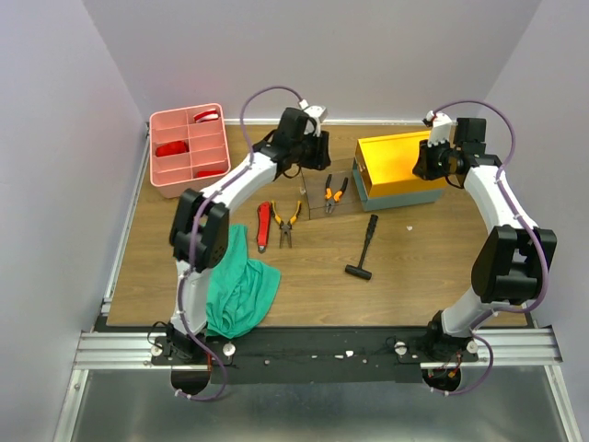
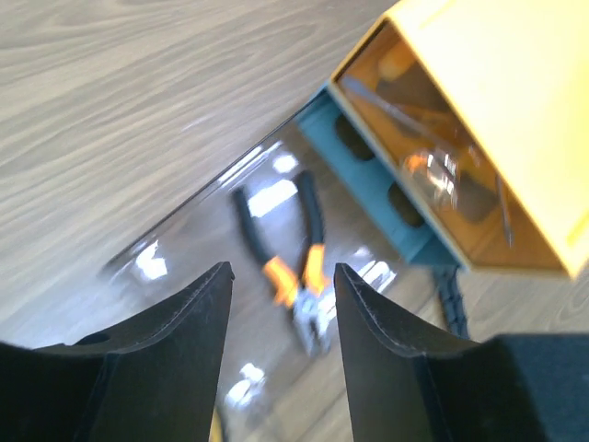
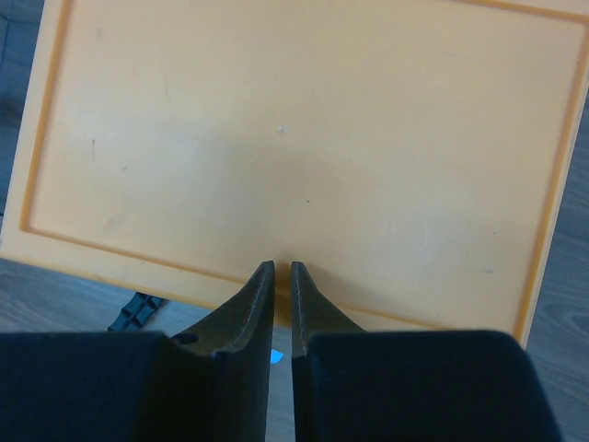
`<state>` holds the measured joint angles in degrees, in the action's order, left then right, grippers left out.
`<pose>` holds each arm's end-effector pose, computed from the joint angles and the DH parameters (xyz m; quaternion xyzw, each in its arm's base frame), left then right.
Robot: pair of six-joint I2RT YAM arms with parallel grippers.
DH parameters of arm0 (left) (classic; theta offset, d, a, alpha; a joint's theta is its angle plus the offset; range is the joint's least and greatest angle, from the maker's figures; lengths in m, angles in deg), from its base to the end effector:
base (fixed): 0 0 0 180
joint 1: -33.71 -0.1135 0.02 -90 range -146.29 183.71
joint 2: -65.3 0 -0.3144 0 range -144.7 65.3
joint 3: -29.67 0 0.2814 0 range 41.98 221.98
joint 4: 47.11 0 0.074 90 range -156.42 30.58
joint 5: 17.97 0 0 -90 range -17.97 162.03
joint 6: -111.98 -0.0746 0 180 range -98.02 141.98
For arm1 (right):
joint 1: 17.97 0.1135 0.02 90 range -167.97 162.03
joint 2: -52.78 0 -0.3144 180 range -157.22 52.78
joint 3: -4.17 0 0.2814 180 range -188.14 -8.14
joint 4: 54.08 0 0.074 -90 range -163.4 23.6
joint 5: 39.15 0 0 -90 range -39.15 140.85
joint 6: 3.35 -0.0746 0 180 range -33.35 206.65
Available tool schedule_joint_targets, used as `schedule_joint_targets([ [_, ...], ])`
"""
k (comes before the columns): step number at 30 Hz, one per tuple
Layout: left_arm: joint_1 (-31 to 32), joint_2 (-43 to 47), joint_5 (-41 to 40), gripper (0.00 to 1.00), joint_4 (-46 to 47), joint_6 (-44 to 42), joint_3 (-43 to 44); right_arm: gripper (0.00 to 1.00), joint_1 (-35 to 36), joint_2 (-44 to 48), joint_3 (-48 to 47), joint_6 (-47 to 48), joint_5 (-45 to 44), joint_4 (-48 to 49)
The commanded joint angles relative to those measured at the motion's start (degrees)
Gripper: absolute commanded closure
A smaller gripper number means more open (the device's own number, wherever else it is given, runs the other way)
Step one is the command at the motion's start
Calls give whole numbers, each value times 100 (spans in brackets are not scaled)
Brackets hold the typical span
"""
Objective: Sort the tools into containers
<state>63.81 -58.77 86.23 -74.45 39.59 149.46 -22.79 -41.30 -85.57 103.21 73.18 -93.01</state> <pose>0.5111 -0.3174 0.2762 0.1542 0.8546 -0.2944 0.3990 0.4280 -0.0076 0.3078 -0.1685 0.8880 0.1025 0.4153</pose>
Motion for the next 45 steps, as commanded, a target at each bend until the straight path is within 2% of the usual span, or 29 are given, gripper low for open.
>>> schedule_joint_targets([
  [1,-145,1681,-1032,41,-544,-626,-1444,80,34,136,122,-3,-9,-72],
  [6,-190,2159,-708,41,-1309,-1549,-2599,80,34,118,53,-91,88,-116],
  [10,-67,2168,-549,41,-1170,-2189,-3267,80,34,66,-18,-144,131,-134],
  [17,197,1614,-750,41,-1065,-2551,-3005,79,34,153,70,-135,114,-160],
  [25,268,710,-980,44,-1388,-2394,-2382,79,34,250,193,-47,18,-195],
  [31,268,648,-1015,53,-1608,-2402,-2495,79,34,206,140,-21,-9,-222],
  [33,268,638,-945,64,-1688,-2402,-2565,79,34,145,97,-21,0,-222],
  [34,268,673,-867,73,-1679,-2420,-2653,79,34,119,62,-38,17,-222],
  [35,268,804,-744,88,-1618,-2428,-2697,79,34,101,44,-47,35,-239],
  [38,180,1295,-384,100,-1443,-2420,-2864,79,34,30,-70,-39,26,-274],
  [43,-145,2018,-259,100,-1345,-2235,-2786,79,34,-14,-97,-56,61,-266],
  [45,-285,2150,-294,100,-1468,-2157,-2418,79,34,-14,-80,-74,70,-239],
])
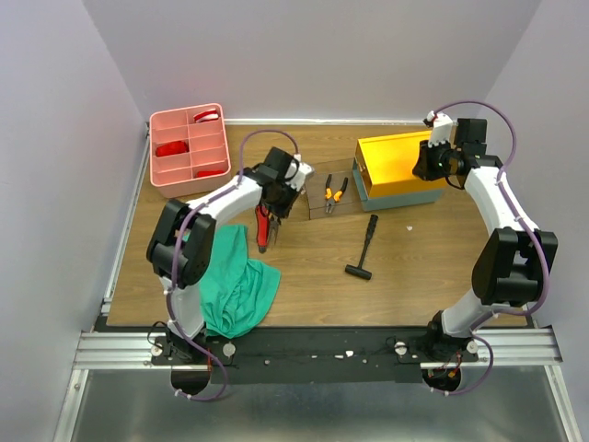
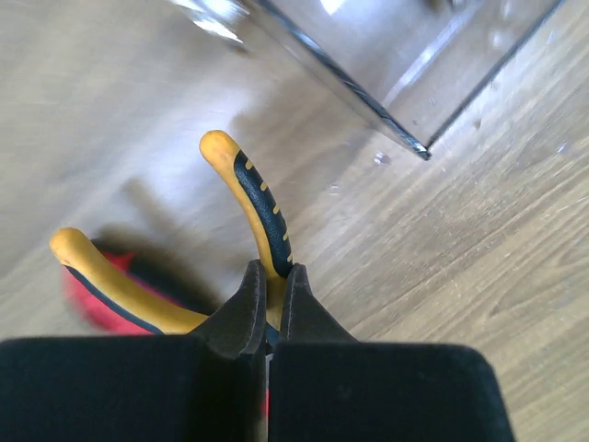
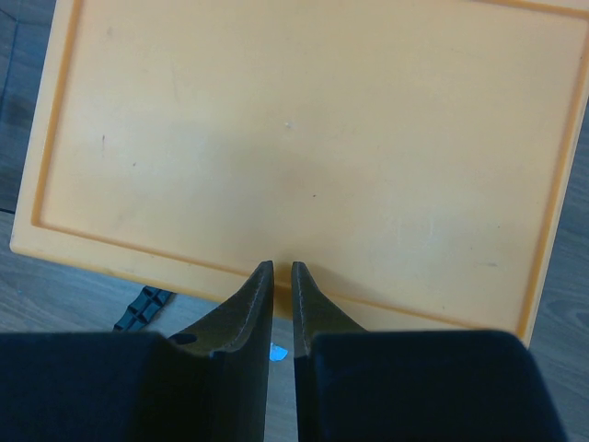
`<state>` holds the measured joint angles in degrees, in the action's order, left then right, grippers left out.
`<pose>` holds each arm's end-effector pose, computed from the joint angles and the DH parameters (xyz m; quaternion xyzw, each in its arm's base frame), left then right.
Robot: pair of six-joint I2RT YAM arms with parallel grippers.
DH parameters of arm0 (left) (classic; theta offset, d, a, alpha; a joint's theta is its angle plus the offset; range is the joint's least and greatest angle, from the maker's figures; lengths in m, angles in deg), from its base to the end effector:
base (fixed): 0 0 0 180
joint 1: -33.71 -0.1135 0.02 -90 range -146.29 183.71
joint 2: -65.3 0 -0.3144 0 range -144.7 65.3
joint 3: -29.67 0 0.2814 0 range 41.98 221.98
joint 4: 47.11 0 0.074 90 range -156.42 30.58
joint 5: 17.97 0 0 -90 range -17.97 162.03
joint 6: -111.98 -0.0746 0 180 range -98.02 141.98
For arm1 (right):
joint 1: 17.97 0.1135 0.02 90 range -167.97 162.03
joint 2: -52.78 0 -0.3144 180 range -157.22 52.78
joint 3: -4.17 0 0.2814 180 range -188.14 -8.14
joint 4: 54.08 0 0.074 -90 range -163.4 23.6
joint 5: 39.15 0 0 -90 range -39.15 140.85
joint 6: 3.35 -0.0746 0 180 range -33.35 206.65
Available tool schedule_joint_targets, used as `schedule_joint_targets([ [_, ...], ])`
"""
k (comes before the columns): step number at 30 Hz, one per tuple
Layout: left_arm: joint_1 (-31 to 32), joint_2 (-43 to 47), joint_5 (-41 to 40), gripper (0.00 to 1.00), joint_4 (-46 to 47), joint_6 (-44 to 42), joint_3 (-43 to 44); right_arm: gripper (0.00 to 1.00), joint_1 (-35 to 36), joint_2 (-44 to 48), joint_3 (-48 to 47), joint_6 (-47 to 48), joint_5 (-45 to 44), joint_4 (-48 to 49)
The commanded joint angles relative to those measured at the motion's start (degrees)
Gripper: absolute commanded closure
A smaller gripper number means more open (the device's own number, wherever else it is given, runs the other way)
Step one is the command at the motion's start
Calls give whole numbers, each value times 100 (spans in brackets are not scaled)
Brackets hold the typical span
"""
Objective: Sort the tools into containers
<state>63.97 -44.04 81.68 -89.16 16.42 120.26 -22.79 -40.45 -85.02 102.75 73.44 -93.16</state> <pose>0.3932 -0.2439 0.1909 0.3167 0.9110 -0.1332 0.2280 0.4236 -0.0070 0.3099 -0.1660 0.8877 0.1059 0.4162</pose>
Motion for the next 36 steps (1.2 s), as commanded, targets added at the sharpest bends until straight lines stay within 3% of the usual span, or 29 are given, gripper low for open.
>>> schedule_joint_targets([
  [1,-328,703,169,100,12,248,652,79,34,-90,-125,-28,44,-215],
  [8,-354,275,1089,100,1302,1072,1819,79,34,-55,-73,-1,18,-180],
  [18,-3,-1203,2049,100,1936,1602,3228,79,34,130,147,87,-88,-110],
  [26,94,-1985,2400,100,1463,733,4010,79,34,139,191,130,-132,-119],
  [30,147,-2065,2910,100,1164,285,4046,79,34,103,191,130,-141,-101],
  [36,305,-2135,3060,100,461,-707,3871,79,34,16,112,122,-150,-110],
])
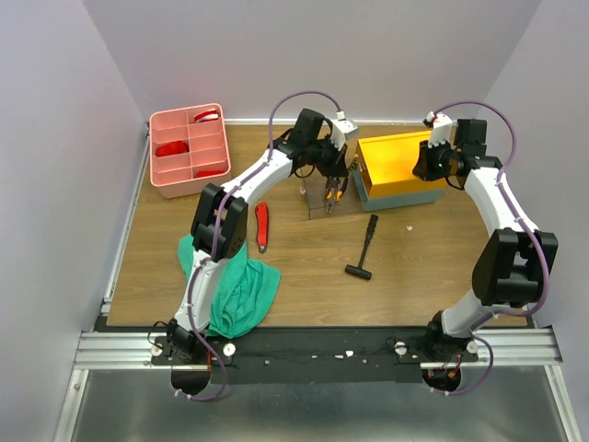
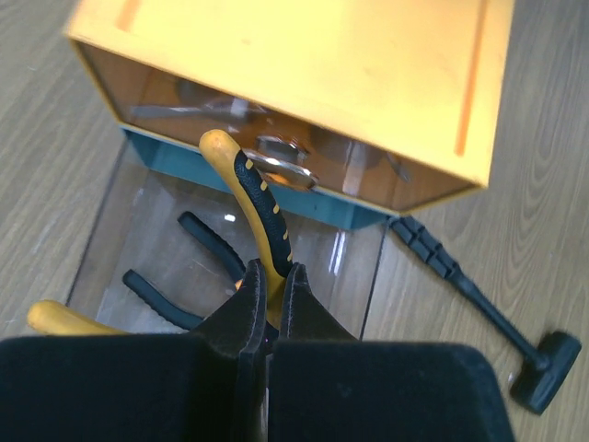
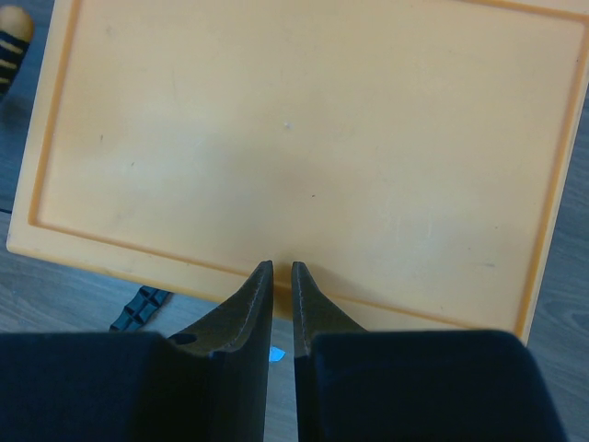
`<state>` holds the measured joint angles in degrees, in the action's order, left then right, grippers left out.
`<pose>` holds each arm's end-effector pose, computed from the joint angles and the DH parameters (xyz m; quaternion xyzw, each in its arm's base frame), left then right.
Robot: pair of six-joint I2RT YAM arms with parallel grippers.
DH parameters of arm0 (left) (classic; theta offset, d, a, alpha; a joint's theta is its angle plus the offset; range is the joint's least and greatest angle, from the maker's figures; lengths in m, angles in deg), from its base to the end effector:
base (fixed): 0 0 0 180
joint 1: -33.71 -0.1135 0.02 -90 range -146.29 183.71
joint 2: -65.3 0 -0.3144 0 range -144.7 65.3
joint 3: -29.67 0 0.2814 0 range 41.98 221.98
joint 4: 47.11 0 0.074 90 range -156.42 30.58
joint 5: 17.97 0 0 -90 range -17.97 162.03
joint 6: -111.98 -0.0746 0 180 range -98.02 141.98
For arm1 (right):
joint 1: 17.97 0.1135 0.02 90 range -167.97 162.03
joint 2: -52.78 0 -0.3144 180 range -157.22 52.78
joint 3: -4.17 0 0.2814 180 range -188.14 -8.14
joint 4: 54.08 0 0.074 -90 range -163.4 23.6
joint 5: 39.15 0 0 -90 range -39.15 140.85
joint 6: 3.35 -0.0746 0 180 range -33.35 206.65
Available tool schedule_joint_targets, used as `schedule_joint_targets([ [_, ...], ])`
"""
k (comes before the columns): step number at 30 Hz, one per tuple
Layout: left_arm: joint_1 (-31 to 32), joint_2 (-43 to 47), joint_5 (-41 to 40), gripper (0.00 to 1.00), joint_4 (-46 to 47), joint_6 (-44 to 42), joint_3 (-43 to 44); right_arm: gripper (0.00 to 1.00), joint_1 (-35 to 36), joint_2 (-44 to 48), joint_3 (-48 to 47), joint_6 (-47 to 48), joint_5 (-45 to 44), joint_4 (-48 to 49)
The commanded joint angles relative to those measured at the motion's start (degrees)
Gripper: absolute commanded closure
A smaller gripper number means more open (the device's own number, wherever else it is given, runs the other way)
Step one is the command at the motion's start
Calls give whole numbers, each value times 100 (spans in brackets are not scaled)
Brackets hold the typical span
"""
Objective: Sort the tools into containers
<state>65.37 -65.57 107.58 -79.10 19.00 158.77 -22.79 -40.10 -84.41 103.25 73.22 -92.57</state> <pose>0.5041 -0.3618 0.2677 0.3874 0.7589 -0.3720 0.3682 0.4222 -0.0071 0.3093 -0.1695 0.8862 0.1016 0.4190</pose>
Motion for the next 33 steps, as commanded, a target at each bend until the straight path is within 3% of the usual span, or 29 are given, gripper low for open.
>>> schedule_joint_targets([
  [1,191,9,462,100,-615,-1089,10,79,34,-37,33,71,-119,-169],
  [7,209,-220,-12,100,-941,-1477,54,79,34,-72,7,45,-84,-177],
  [10,218,-264,-101,95,-923,-1547,72,79,34,-55,33,54,-93,-178],
  [13,209,-421,-101,86,-1028,-1504,326,79,34,-20,95,54,-84,-160],
  [14,209,-535,-101,72,-1125,-1495,518,79,34,-20,103,54,-75,-160],
  [18,209,-423,-197,48,-985,-1267,503,79,34,24,95,54,-92,-178],
  [23,183,489,-390,43,-617,-924,-207,79,34,33,112,63,-75,-169],
  [26,86,1139,-838,41,-589,-468,-655,79,34,24,86,45,-49,-186],
  [27,51,1308,-996,36,-633,-353,-771,79,34,24,69,36,-40,-186],
  [31,-19,2107,-2942,23,-1125,-124,-1552,79,34,-28,16,-8,-14,-186],
  [33,-46,2635,-3369,18,-1178,-202,-2474,78,34,-89,-11,-34,39,-186],
])
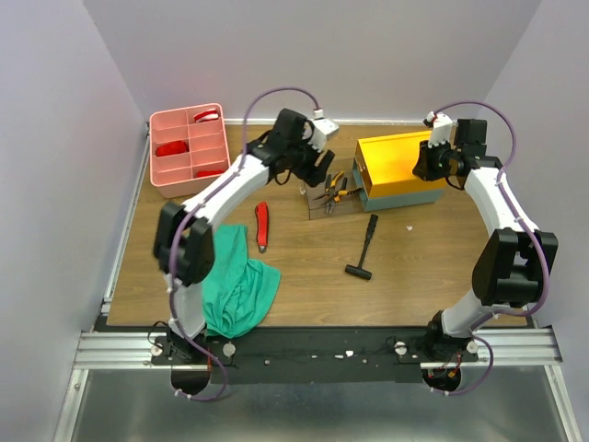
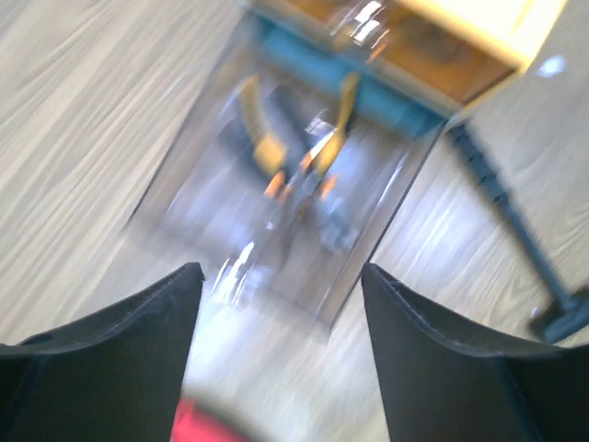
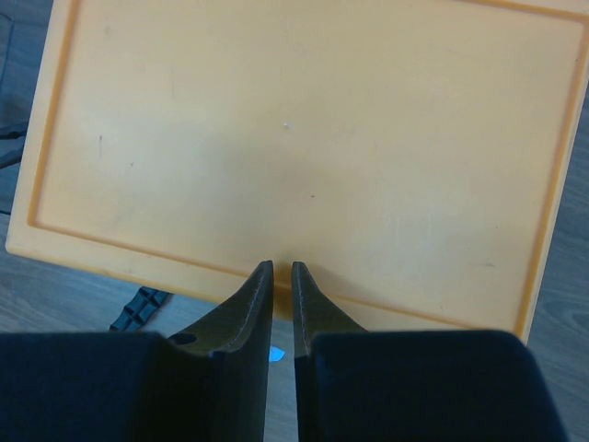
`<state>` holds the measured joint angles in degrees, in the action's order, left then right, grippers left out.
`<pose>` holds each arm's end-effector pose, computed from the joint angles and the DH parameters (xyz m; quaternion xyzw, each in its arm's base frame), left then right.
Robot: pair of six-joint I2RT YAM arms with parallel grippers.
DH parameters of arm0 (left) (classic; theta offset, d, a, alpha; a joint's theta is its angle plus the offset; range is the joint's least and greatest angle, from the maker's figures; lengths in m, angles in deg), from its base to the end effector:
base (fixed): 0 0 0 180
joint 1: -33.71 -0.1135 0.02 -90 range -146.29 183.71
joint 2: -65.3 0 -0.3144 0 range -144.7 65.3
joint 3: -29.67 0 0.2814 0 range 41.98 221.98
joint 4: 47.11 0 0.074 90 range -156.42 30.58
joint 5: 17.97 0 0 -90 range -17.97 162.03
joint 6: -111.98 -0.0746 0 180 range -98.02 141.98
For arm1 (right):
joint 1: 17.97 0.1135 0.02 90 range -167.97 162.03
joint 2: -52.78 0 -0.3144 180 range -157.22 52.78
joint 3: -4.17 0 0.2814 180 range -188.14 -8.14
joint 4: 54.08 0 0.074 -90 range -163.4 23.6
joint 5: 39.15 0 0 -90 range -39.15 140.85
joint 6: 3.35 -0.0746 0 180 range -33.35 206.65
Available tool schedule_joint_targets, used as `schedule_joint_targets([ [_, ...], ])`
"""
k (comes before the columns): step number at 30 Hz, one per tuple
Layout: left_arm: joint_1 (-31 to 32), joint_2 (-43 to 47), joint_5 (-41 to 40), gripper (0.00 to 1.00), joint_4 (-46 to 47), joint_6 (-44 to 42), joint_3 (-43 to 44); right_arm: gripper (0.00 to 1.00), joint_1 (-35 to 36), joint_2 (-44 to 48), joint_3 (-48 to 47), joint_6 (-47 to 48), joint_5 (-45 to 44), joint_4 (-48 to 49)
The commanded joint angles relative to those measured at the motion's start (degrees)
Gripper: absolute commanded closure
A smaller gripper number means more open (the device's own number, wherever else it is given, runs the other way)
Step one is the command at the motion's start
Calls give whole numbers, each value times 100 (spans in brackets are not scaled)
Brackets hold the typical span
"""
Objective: Sort the tools into containers
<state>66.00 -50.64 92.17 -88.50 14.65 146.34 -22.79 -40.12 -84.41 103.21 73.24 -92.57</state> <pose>0.4497 -0.3145 0.3060 0.3719 0.8170 -0.2439 0.3669 0.4223 -0.0071 0.3091 -0.1692 0.8863 0.1020 0.4188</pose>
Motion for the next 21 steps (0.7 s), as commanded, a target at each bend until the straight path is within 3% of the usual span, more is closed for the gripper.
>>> schedule_joint_targets([
  [1,-127,1266,-1960,17,-308,250,-1494,78,25,-96,-63,-64,55,-195],
  [3,-284,1442,-2190,16,-563,450,-2128,74,34,-175,-142,-82,90,-221],
  [4,-372,1443,-2181,16,-625,565,-2278,58,34,-210,-221,-143,81,-248],
  [5,-521,1451,-2155,16,-643,679,-2575,33,34,-228,-265,-187,64,-248],
  [8,-654,1382,-2181,16,-468,716,-2920,20,34,-298,-344,-232,81,-257],
  [11,-759,1101,-2453,16,-371,961,-2895,15,34,-307,-345,-258,99,-257],
  [17,-900,284,-2489,19,-617,1129,-2341,14,34,-220,-248,-241,90,-239],
  [20,-900,151,-2042,33,-546,1024,-2306,14,34,-150,-283,-232,55,-257],
  [21,-900,125,-2014,44,-581,1015,-2227,14,34,-71,-292,-223,29,-257],
])
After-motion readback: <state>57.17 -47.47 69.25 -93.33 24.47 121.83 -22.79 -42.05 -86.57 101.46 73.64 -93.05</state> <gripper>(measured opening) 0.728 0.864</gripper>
